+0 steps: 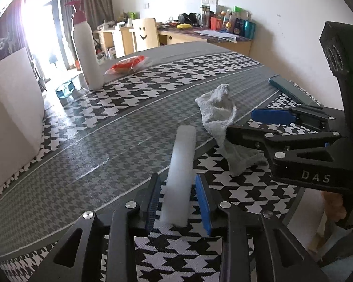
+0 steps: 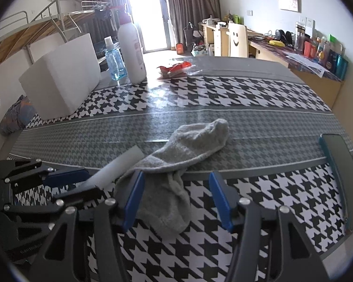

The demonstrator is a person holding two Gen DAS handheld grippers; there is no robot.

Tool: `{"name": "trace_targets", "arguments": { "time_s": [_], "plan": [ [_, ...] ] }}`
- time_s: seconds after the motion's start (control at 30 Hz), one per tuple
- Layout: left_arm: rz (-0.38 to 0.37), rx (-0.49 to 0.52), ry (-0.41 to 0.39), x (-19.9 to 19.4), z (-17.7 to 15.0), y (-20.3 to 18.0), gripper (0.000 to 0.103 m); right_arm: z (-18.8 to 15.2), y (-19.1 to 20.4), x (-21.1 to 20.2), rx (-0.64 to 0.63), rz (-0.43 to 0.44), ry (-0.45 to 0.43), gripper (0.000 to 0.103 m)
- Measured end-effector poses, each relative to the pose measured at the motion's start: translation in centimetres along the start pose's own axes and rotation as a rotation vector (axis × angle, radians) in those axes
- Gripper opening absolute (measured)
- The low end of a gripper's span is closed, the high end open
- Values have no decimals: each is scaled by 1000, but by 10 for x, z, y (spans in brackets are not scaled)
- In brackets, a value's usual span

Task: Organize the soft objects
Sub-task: 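Close right gripper on the grey sock while left gripper holds the white foam tube, then lift and carry the white foam tube in left gripper while right gripper carries the grey sock to the box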

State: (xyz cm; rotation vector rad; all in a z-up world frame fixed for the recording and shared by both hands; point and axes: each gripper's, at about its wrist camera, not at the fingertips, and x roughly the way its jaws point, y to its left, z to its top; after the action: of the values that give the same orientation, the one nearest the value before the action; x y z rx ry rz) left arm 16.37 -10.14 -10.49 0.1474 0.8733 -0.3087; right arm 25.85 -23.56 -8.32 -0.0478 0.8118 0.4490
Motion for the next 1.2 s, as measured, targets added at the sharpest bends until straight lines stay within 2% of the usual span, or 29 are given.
{"name": "trace_targets", "arguments": {
  "time_s": [0.2, 0.3, 0.47, 0.73, 0.87, 1.17, 1.2],
  "plan": [
    [-4, -20, 15, 9, 3, 2, 33, 1, -3, -2, 1, 3, -8, 67],
    [-10, -13, 9, 8, 2, 2, 23, 1, -1, 0, -5, 3, -11, 70],
    [-31, -30, 7, 5, 1, 6, 18, 2, -2, -1, -6, 3, -18, 70],
    [-43, -58, -25, -9, 0, 15, 18, 3, 7, -5, -41, 13, -32, 70],
    [-42, -70, -39, -14, 0, 20, 18, 4, 13, 3, -64, 25, -19, 76],
    [-35, -106, -54, -22, 0, 34, 18, 4, 19, 20, -90, 10, 37, 76],
    [-32, -109, -54, -23, 0, 35, 18, 4, 21, 22, -97, 1, 45, 71]
  ]
}}
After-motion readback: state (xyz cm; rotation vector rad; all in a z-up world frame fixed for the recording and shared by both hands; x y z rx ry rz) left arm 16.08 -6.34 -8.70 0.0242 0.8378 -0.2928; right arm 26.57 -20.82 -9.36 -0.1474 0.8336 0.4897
